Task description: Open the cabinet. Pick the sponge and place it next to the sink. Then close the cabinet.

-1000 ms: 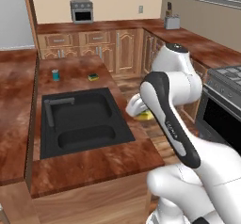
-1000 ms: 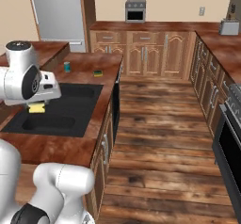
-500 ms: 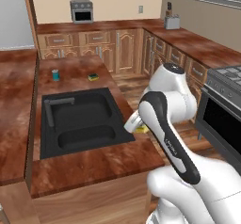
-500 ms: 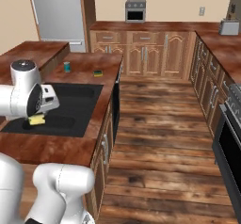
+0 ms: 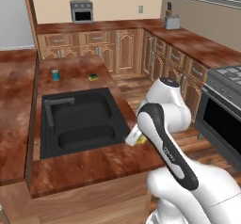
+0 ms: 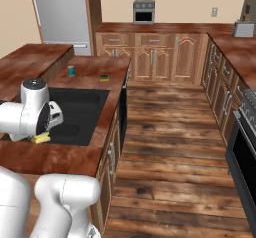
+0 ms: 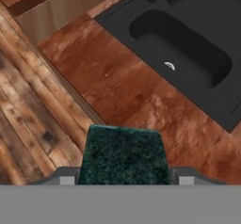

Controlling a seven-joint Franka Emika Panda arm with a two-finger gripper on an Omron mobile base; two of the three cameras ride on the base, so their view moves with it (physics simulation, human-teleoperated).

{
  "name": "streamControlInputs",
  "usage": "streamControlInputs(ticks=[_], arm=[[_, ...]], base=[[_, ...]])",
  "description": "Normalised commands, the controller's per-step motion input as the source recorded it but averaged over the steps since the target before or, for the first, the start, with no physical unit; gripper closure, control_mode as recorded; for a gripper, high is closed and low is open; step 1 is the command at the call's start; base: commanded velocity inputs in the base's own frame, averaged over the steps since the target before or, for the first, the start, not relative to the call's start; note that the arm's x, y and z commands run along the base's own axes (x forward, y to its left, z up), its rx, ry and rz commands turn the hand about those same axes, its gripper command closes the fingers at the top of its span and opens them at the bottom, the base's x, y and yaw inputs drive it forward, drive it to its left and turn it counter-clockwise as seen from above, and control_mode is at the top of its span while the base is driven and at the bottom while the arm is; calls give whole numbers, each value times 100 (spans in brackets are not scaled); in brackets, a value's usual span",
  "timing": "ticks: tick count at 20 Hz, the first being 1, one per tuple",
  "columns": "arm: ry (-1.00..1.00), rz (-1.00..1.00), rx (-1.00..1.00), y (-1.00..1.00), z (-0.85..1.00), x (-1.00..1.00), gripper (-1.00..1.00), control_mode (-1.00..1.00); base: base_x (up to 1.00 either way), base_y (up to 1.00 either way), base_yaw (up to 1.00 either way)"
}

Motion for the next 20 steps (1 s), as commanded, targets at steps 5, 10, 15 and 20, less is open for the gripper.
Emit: streamControlInputs(ticks=[5,10,15,20], arm=[[0,12,0,18,-32,2,100,-100],[0,7,-2,36,-32,8,100,-100],[0,6,-4,31,-27,19,100,-100],[0,5,-5,15,-25,25,100,-100]], base=[[0,0,0],[0,0,0],[0,0,0],[0,0,0]])
